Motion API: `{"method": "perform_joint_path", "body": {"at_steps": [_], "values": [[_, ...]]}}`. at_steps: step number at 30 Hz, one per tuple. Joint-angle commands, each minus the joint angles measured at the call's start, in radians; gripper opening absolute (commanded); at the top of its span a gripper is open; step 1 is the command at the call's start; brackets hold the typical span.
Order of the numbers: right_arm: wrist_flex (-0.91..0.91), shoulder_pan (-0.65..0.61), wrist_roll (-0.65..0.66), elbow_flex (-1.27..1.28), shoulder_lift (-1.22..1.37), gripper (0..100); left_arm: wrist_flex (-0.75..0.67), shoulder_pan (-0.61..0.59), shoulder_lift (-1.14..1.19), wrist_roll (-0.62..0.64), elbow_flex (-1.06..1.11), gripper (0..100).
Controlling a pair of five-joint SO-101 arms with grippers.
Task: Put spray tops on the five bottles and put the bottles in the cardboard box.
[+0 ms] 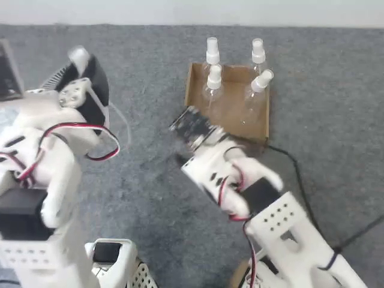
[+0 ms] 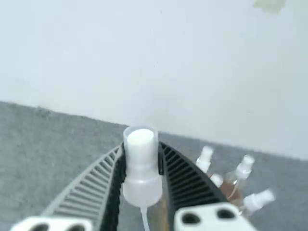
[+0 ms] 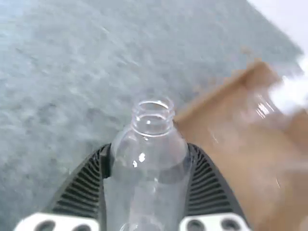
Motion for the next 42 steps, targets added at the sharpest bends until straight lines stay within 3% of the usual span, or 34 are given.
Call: {"method": "perform_joint_path", "body": {"at_steps": [1, 8, 16, 26, 42], "values": [[-0.15, -0.084, -0.005, 0.031, -0.041, 0.6, -0.046, 0.003, -0.009, 0.092, -0.042, 1], [-0.228, -0.15, -0.008, 0.103, -0.05, 0.7, -0.078, 0.0, -0.017, 0.129, 0.025, 1], [-0.395, -0.102, -0.103, 0.18, -0.051, 0.6, -0.071, 0.003, -0.08, 0.126, 0.061, 1], [-0.392, -0.102, -0.107, 0.181, -0.051, 0.6, -0.23, 0.074, -0.146, 0.127, 0.318, 1], [-0.377, -0.101, -0.107, 0.181, -0.051, 0.6, -0.241, 0.084, -0.141, 0.123, 0.288, 1]]}}
